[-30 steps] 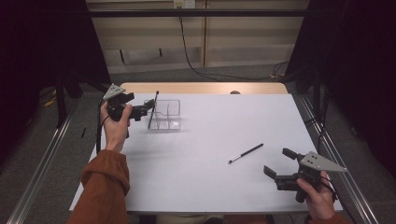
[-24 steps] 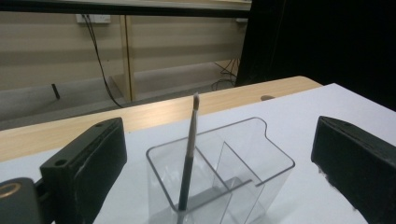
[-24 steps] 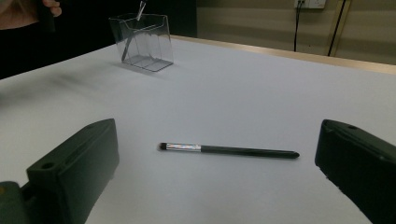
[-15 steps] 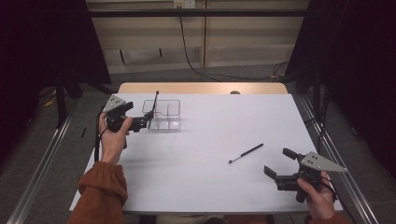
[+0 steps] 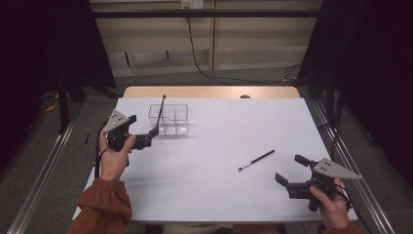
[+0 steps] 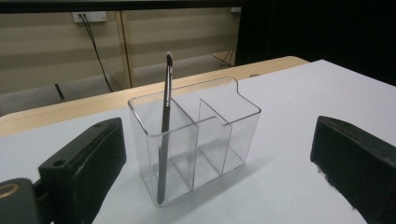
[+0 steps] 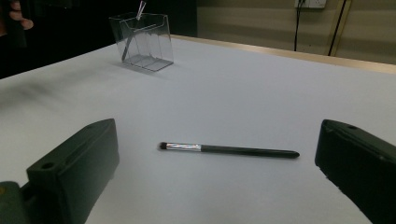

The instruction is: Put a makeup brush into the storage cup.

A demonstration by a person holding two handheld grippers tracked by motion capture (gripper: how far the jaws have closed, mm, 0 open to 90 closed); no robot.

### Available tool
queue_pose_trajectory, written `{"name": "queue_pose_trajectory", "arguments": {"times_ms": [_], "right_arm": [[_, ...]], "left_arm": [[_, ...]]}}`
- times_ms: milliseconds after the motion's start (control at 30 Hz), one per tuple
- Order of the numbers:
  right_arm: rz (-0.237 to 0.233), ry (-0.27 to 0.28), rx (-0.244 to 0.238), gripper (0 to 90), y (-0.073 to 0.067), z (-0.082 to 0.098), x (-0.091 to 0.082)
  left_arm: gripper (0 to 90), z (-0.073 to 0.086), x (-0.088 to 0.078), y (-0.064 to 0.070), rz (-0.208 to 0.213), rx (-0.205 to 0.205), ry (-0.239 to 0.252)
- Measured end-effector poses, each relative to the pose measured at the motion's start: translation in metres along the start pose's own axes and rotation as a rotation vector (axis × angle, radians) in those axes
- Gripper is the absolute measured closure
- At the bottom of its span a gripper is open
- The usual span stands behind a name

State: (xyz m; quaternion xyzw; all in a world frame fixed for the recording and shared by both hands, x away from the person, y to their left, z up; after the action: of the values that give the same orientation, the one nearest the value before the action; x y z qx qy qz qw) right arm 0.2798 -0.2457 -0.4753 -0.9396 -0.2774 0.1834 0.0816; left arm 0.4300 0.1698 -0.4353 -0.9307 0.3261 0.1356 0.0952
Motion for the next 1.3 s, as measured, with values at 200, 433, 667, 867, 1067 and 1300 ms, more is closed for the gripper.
{"name": "queue_pose_trajectory", "arguments": {"times_ms": [200,433,667,867,1067,1300], "right_arm": [[0.001,0.000,0.008,0.0,0.000,0.000,0.001],[0.001,-0.002,0.003,0.0,-0.001,0.000,0.001],[0.005,-0.002,0.005,0.0,0.000,0.000,0.001],[0.003,-0.002,0.003,0.0,0.000,0.000,0.001],[0.007,-0.002,0.006,0.0,0.000,0.000,0.001],[0.029,-0.001,0.013,0.0,0.004,0.000,0.002]], "left_arm": [[3.5,0.000,-0.009,0.006,0.010,-0.010,0.031],[3.4,0.003,-0.021,0.013,0.014,0.000,0.039],[3.1,0.020,-0.031,0.018,-0.016,0.003,0.047],[3.1,0.020,-0.043,0.025,-0.008,0.006,0.061],[3.3,0.026,-0.053,0.034,0.019,-0.004,0.061],[3.6,0.032,-0.072,0.032,-0.024,-0.005,0.071]]}}
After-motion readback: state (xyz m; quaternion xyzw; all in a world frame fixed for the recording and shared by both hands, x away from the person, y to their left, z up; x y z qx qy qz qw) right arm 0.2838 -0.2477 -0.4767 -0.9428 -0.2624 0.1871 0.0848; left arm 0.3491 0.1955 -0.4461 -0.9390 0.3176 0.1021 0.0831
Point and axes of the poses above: each handheld gripper's, and its own axes: x roughly forward along the jaws, z roughly out of its underside, y roughly to its right, the point moved 10 cm from there along x, roughly forward along the jaws, and after that the axes turned 9 degrees about x, right-handed, at the moved point
